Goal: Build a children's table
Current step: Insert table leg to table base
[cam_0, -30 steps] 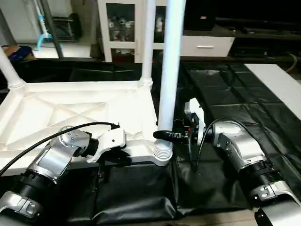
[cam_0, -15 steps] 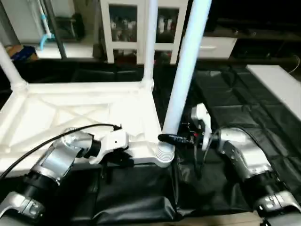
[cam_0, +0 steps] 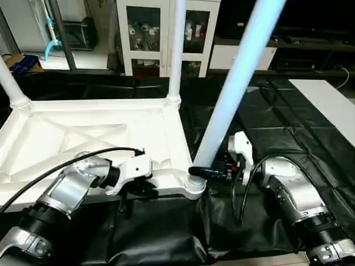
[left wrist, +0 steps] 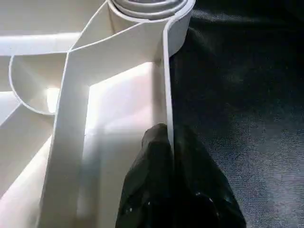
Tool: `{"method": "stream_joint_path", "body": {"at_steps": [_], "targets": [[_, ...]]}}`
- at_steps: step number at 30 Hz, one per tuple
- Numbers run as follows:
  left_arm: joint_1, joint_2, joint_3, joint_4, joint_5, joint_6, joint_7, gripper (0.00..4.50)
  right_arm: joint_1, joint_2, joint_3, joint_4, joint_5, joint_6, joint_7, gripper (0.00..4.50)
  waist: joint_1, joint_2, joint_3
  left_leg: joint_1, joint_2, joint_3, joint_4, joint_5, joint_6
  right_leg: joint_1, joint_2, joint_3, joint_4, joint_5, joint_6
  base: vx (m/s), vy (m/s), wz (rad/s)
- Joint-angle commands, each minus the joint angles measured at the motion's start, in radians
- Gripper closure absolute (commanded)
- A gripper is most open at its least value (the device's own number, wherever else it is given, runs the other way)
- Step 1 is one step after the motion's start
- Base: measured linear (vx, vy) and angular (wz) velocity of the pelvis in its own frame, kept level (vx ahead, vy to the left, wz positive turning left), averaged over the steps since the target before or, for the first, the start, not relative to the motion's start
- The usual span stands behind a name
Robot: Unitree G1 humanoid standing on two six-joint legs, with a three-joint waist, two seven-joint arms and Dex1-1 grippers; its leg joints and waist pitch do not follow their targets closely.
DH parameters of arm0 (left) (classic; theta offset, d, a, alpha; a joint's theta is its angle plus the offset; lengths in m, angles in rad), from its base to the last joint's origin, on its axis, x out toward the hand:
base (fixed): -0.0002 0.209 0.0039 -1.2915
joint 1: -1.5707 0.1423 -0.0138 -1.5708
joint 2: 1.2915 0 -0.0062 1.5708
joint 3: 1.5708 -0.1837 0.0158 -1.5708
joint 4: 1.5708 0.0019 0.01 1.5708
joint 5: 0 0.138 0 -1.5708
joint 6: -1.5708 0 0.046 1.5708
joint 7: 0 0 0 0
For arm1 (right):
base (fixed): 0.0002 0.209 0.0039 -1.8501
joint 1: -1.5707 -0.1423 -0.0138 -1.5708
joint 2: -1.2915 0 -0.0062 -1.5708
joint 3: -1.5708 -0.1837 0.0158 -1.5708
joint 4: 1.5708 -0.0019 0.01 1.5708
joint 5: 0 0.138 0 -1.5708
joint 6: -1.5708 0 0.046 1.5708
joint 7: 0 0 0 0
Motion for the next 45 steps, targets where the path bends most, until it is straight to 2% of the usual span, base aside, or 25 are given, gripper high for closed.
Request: {"method": "stream_joint_path", "body": {"at_steps": [1, 2, 3, 4, 5, 6, 7, 8, 9, 10, 11, 13, 14, 15, 18, 21, 26, 29, 30, 31, 33, 35, 38, 39, 45], "targets": [[-0.006, -0.002, -0.020, -0.036, -0.002, -0.025, -0.029, 4.50, 0.059, -0.040, 0.067, 0.098, -0.116, 0.052, -0.022, 2.66, -0.007, 0.028, -0.018, -0.008, 0.084, -0.035, -0.165, -0.889, -0.092, 0.028, -0.022, 0.029, -0.021, -0.450, -0.041, 0.000, 0.000, 0.00], [-0.006, -0.001, -0.020, -0.038, -0.002, -0.024, -0.028, 4.50, 0.063, -0.049, 0.075, 0.112, -0.132, 0.052, -0.020, 2.66, 0.020, 0.028, -0.017, -0.030, 0.092, -0.013, -0.205, -0.909, -0.098, 0.046, -0.005, 0.046, 0.040, -0.380, -0.055, 0.000, 0.000, 0.00], [-0.006, -0.001, -0.020, -0.038, -0.002, -0.024, -0.027, 4.50, 0.065, -0.051, 0.077, 0.114, -0.134, 0.052, -0.018, 2.66, 0.036, 0.017, -0.020, 0.007, 0.075, 0.021, -0.193, -0.858, -0.108, -0.001, -0.003, 0.066, 0.016, -0.422, -0.073, 0.021, -0.078, 0.24], [-0.006, 0.000, -0.020, -0.038, -0.001, -0.024, -0.026, 4.50, 0.069, -0.055, 0.081, 0.116, -0.138, 0.053, -0.015, 2.66, 0.018, -0.018, -0.026, 0.042, 0.045, 0.016, -0.125, -0.770, -0.088, -0.046, -0.021, 0.080, -0.050, -0.568, -0.044, 0.021, -0.078, 0.24], [-0.004, 0.000, -0.020, -0.040, -0.001, -0.024, -0.025, 4.50, 0.076, -0.055, 0.080, 0.114, -0.140, 0.053, -0.015, 2.66, 0.028, -0.041, -0.023, 0.112, -0.011, 0.023, 0.035, -0.448, -0.026, -0.125, -0.087, 0.088, -0.168, -0.917, 0.014, 0.072, -0.105, 0.17], [-0.004, 0.001, -0.020, -0.040, 0.000, -0.024, -0.025, 4.50, 0.081, -0.055, 0.080, 0.112, -0.141, 0.054, -0.015, 2.66, 0.040, -0.029, -0.026, 0.010, 0.019, -0.015, -0.001, -0.208, 0.021, -0.015, -0.146, 0.138, -0.133, -0.941, 0.004, 0.104, -0.034, -0.23], [-0.002, 0.001, -0.020, -0.042, 0.000, -0.024, -0.024, 4.50, 0.085, -0.055, 0.079, 0.111, -0.143, 0.053, -0.017, 2.66, 0.049, -0.025, -0.029, -0.025, 0.034, -0.023, -0.045, -0.185, 0.011, 0.014, -0.119, 0.122, -0.102, -0.861, 0.003, 0.104, -0.034, -0.23], [-0.001, 0.002, -0.019, -0.044, 0.000, -0.023, -0.025, 4.50, 0.088, -0.055, 0.079, 0.111, -0.143, 0.052, -0.019, 2.66, 0.043, -0.016, -0.039, -0.012, 0.059, -0.025, -0.086, -0.258, -0.005, -0.003, -0.065, 0.103, -0.066, -0.600, -0.033, 0.085, 0.040, -0.31], [-0.001, 0.002, -0.019, -0.044, 0.000, -0.023, -0.025, 4.50, 0.088, -0.055, 0.079, 0.111, -0.143, 0.052, -0.019, 2.66, 0.036, -0.009, -0.040, -0.006, 0.065, -0.026, -0.093, -0.311, -0.013, -0.008, -0.050, 0.102, -0.052, -0.498, -0.062, 0.000, 0.000, 0.00], [0.001, 0.003, -0.019, -0.046, -0.001, -0.022, -0.025, 4.50, 0.094, -0.053, 0.077, 0.111, -0.140, 0.051, -0.028, 2.66, 0.027, -0.006, -0.037, 0.002, 0.069, -0.025, -0.100, -0.425, -0.031, -0.014, -0.041, 0.107, -0.042, -0.395, -0.111, 0.000, 0.000, 0.00], [0.001, 0.003, -0.018, -0.047, -0.001, -0.022, -0.025, 4.50, 0.095, -0.052, 0.075, 0.111, -0.139, 0.051, -0.032, 2.66, 0.027, 0.001, -0.034, 0.016, 0.064, -0.018, -0.099, -0.496, -0.041, -0.024, -0.038, 0.114, -0.043, -0.383, -0.143, 0.000, 0.000, 0.00], [0.003, 0.004, -0.017, -0.048, -0.001, -0.022, -0.025, 4.50, 0.100, -0.048, 0.070, 0.110, -0.135, 0.049, -0.048, 2.66, 0.017, 0.006, -0.027, 0.032, 0.059, -0.017, -0.097, -0.602, -0.050, -0.035, -0.031, 0.106, -0.056, -0.451, -0.136, 0.000, 0.000, 0.00], [0.000, 0.004, -0.019, -0.045, -0.002, -0.024, -0.025, 4.50, 0.096, -0.044, 0.061, 0.116, -0.129, 0.042, -0.067, 2.66, 0.007, -0.002, -0.032, 0.022, 0.060, -0.030, -0.102, -0.642, -0.044, -0.018, -0.036, 0.102, -0.055, -0.469, -0.108, 0.000, 0.000, 0.00], [-0.001, 0.004, -0.020, -0.045, -0.002, -0.025, -0.025, 4.50, 0.094, -0.042, 0.057, 0.118, -0.126, 0.042, -0.071, 2.66, 0.006, 0.002, -0.030, 0.022, 0.060, -0.032, -0.105, -0.654, -0.043, -0.018, -0.037, 0.100, -0.056, -0.475, -0.101, 0.000, 0.000, 0.00], [-0.006, 0.001, -0.021, -0.041, 0.000, -0.029, -0.025, 4.50, 0.085, -0.041, 0.046, 0.124, -0.118, 0.042, -0.079, 2.66, -0.001, -0.002, -0.032, 0.026, 0.056, -0.028, -0.100, -0.632, -0.032, -0.023, -0.043, 0.106, -0.064, -0.497, -0.097, 0.000, 0.000, 0.00], [-0.014, -0.009, -0.017, -0.030, 0.012, -0.050, -0.001, 4.50, 0.074, -0.044, 0.039, 0.132, -0.115, 0.042, -0.077, 2.66, -0.004, -0.002, -0.030, 0.027, 0.056, -0.029, -0.098, -0.633, -0.027, -0.025, -0.045, 0.101, -0.072, -0.552, -0.076, 0.000, 0.000, 0.00], [-0.018, -0.024, -0.009, -0.027, 0.009, -0.045, 0.016, 4.50, 0.062, -0.040, 0.033, 0.135, -0.108, 0.045, -0.080, 2.66, -0.005, 0.000, -0.028, 0.029, 0.057, -0.027, -0.100, -0.643, -0.028, -0.028, -0.042, 0.095, -0.077, -0.535, -0.076, 0.000, 0.000, 0.00], [-0.017, -0.026, -0.004, -0.035, -0.002, -0.018, 0.010, 4.50, 0.059, -0.036, 0.033, 0.133, -0.104, 0.046, -0.083, 2.66, -0.009, 0.002, -0.026, 0.024, 0.059, -0.034, -0.107, -0.676, -0.032, -0.021, -0.043, 0.086, -0.079, -0.552, -0.054, 0.000, 0.000, 0.00], [-0.016, -0.026, -0.004, -0.040, -0.005, -0.010, 0.009, 4.22, 0.058, -0.035, 0.033, 0.133, -0.103, 0.046, -0.083, 2.66, -0.009, 0.004, -0.025, 0.026, 0.060, -0.035, -0.109, -0.689, -0.034, -0.021, -0.043, 0.084, -0.079, -0.550, -0.050, 0.000, 0.000, 0.00], [-0.015, -0.026, -0.003, -0.044, -0.009, -0.003, 0.007, 4.05, 0.058, -0.035, 0.032, 0.132, -0.102, 0.046, -0.083, 2.66, -0.010, 0.001, -0.026, 0.027, 0.060, -0.035, -0.109, -0.690, -0.035, -0.021, -0.043, 0.084, -0.080, -0.546, -0.050, 0.000, 0.000, 0.00], [-0.013, -0.026, -0.004, -0.046, -0.004, -0.018, 0.011, 3.94, 0.057, -0.033, 0.031, 0.133, -0.099, 0.046, -0.084, 2.66, -0.009, 0.003, -0.028, 0.024, 0.060, -0.035, -0.110, -0.678, -0.034, -0.018, -0.046, 0.087, -0.079, -0.525, -0.056, 0.000, 0.000, 0.00], [-0.011, -0.021, -0.011, -0.046, -0.002, -0.026, -0.002, 4.37, 0.054, -0.030, 0.027, 0.134, -0.095, 0.046, -0.087, 2.66, -0.007, 0.002, -0.028, 0.021, 0.060, -0.032, -0.111, -0.659, -0.034, -0.020, -0.049, 0.093, -0.078, -0.509, -0.069, 0.000, 0.000, 0.00], [-0.006, -0.016, -0.018, -0.053, -0.006, -0.013, -0.013, 4.23, 0.052, -0.030, 0.023, 0.138, -0.094, 0.044, -0.087, 2.66, -0.009, 0.001, -0.027, 0.017, 0.060, -0.032, -0.111, -0.647, -0.033, -0.018, -0.050, 0.095, -0.076, -0.516, -0.070, 0.000, 0.000, 0.00], [-0.005, -0.016, -0.019, -0.053, -0.006, -0.013, -0.013, 4.36, 0.052, -0.030, 0.023, 0.138, -0.094, 0.044, -0.087, 2.66, -0.006, 0.001, -0.028, 0.021, 0.059, -0.030, -0.110, -0.642, -0.032, -0.021, -0.050, 0.097, -0.079, -0.519, -0.071, 0.000, 0.000, 0.00], [-0.014, -0.018, -0.020, -0.046, 0.006, -0.017, -0.005, 4.50, 0.043, -0.027, 0.011, 0.142, -0.088, 0.035, -0.099, 2.66, -0.008, 0.003, -0.028, 0.020, 0.060, -0.028, -0.110, -0.635, -0.033, -0.022, -0.047, 0.098, -0.074, -0.485, -0.091, 0.000, 0.000, 0.00]]}}
